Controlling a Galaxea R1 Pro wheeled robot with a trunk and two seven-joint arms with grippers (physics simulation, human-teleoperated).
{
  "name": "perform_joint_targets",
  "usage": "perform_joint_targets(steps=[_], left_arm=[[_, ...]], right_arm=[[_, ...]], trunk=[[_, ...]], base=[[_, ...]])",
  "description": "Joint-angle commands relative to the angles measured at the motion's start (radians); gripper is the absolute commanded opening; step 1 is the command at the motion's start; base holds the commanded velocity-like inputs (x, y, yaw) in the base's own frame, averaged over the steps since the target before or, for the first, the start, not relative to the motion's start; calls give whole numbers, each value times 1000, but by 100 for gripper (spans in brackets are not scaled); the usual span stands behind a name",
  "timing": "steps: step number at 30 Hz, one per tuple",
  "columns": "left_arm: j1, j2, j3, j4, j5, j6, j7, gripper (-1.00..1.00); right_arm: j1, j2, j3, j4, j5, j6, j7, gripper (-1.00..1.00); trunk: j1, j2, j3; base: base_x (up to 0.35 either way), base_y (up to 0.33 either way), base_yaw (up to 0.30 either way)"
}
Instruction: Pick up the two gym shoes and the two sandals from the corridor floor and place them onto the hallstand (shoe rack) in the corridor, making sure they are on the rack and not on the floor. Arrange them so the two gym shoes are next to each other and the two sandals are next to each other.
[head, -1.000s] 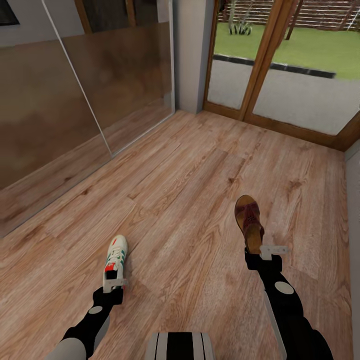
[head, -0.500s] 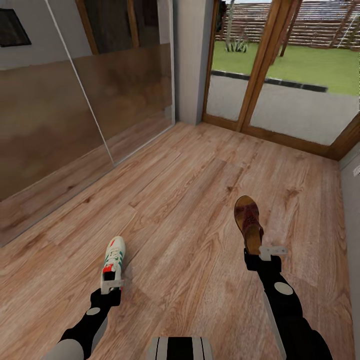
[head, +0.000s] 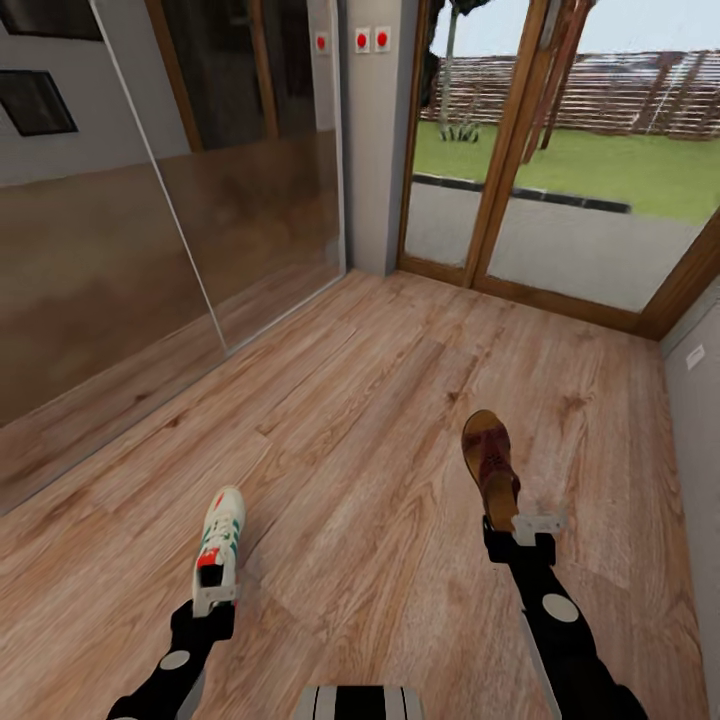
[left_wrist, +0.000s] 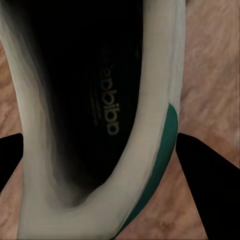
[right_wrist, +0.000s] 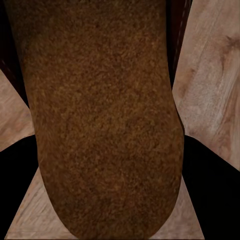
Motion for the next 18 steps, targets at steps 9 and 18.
perform_joint_targets(steps=[9,18], left_arm=[[68,-1,8,5,-7,-88,3,-100],[127,0,12,-2,-4,-127,4,-100]], right_arm=[[61,-3,-7,133,11,-170,-1,-100],[112,-7,-19,267,11,-327,-1,-100]], trunk=[[-4,2,48],[-8,4,97]], base=[[0,0,-102],[0,0,-105]])
